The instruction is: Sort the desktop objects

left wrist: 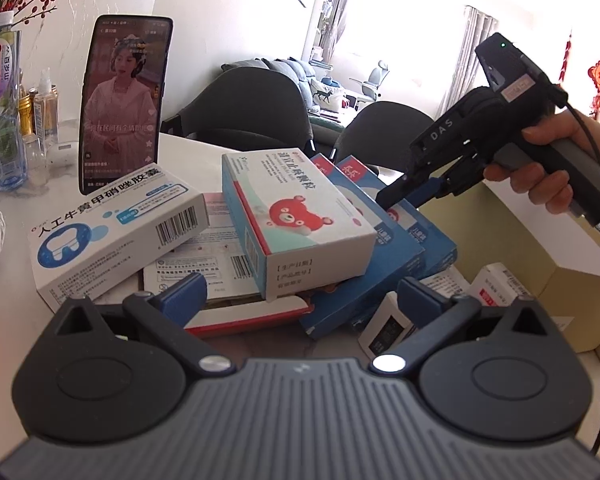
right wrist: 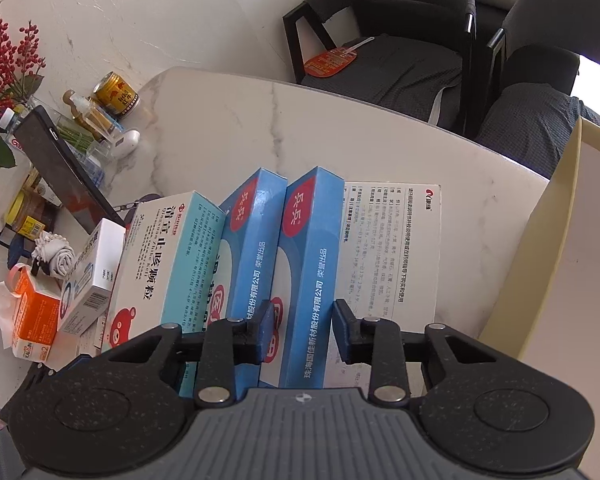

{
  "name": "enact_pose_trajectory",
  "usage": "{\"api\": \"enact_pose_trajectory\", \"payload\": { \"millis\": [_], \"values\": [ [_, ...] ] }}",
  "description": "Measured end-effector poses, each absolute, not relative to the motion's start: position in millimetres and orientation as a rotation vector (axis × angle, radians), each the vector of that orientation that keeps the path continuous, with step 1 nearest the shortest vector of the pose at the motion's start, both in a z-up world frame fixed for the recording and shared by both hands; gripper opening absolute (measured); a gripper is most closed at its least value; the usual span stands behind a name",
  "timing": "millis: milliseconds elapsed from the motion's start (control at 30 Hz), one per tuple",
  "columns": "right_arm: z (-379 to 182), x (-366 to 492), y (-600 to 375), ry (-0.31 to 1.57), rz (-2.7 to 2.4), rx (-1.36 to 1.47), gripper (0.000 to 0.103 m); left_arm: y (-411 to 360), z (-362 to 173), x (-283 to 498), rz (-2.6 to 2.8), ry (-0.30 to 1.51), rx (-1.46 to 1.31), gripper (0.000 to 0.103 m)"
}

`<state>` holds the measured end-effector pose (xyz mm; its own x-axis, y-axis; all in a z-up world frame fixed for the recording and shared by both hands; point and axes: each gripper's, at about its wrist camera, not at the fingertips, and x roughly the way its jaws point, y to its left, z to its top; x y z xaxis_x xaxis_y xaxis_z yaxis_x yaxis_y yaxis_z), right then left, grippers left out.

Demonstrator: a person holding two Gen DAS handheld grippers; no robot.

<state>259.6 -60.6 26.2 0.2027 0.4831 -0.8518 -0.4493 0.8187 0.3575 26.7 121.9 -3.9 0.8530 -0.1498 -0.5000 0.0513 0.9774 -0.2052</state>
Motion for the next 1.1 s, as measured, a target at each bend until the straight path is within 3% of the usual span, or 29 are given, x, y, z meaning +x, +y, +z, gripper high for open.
{"api": "enact_pose_trajectory", "payload": {
  "millis": [500, 1100],
  "values": [
    [38, 245, -55, 1.183, 0.741, 0.101, 0.029, 121, -1, 23, -0.095, 0.53, -0.196, 0.103],
    [61, 215, -38, 1.09, 0.645, -0.052, 0.026, 118, 2, 14, -0.102, 0.519, -0.198, 0.103]
  ]
}}
